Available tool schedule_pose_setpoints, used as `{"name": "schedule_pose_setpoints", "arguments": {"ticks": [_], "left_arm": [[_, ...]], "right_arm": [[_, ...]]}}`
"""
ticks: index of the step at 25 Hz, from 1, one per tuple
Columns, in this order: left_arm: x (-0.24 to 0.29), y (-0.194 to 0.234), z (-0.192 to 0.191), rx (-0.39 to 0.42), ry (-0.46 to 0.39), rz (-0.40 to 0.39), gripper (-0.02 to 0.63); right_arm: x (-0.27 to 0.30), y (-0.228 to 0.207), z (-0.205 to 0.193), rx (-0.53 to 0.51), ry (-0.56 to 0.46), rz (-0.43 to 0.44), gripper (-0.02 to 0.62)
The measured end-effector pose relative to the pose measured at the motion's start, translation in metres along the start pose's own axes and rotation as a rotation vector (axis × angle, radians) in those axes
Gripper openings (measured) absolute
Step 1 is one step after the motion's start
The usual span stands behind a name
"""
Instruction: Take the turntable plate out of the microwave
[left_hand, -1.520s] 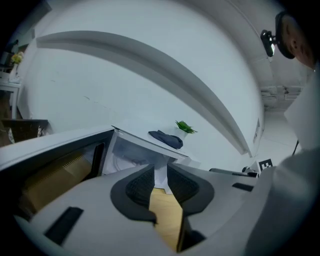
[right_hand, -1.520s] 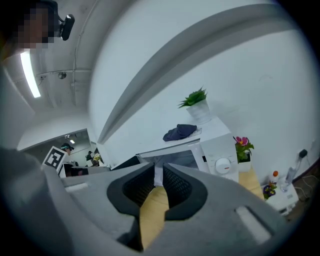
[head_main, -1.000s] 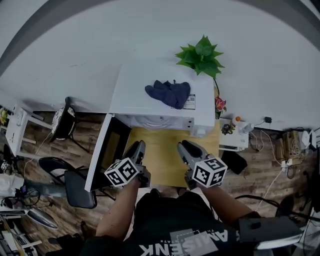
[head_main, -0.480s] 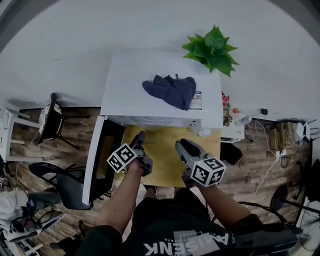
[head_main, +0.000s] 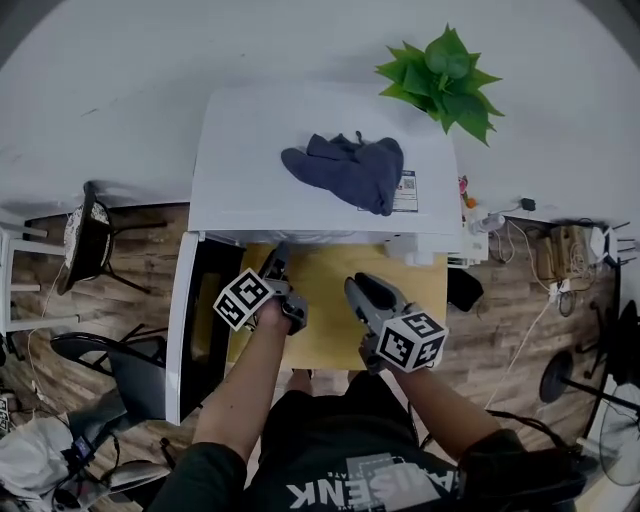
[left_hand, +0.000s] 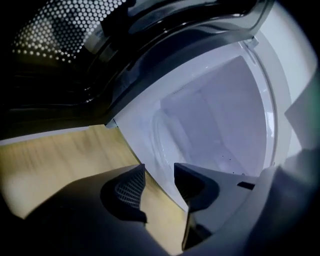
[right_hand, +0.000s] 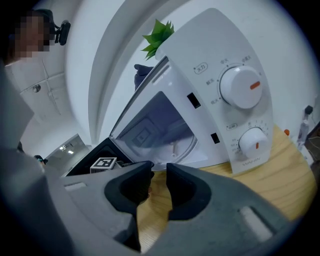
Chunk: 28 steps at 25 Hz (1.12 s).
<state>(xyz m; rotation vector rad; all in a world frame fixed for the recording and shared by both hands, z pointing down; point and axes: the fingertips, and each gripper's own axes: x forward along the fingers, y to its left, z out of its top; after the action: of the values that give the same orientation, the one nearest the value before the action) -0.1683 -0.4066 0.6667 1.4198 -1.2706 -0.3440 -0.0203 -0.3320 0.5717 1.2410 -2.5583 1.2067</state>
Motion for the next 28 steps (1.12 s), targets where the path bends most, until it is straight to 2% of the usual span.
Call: {"name": "schedule_pose_setpoints", "arguments": {"ticks": [4,5,14,17,22,26,28], "left_arm": [[0.010,-0.001,0.003,-0.027,-0.023,0.006,0.166],[0.012,-0.002,0.004,-0.031,-0.027,0.012,0.134],[0.010,-0.003,0.003,-0.063,-0.050,0.068,0.090],[0.007,-0.004,0.005,-0.078,-0.050,0.057,0.053],[0.005,-0.005,0.005,-0.104,-0.036,0.038,0.041],[0.002,-0.005,0.005,-0.122,-0.035,0.026,0.032],[-0.001,-0.005,0.002,-0.127,-0.030,0.023,0.031]], "right_arm": [[0.002,-0.001,-0.008,0.009,0.016,-0.011,0.080],[0.002,-0.002,-0.009,0.015,0.016,-0.013,0.080],[0.013,-0.014,-0.019,0.072,0.027,-0.024,0.080],[0.023,-0.016,-0.018,0.127,0.006,-0.020,0.080],[0.043,-0.012,-0.018,0.187,-0.006,0.005,0.080],[0.059,-0.025,-0.017,0.333,-0.053,-0.016,0.080],[0.066,-0.029,-0.019,0.368,-0.050,-0.014,0.080]]}}
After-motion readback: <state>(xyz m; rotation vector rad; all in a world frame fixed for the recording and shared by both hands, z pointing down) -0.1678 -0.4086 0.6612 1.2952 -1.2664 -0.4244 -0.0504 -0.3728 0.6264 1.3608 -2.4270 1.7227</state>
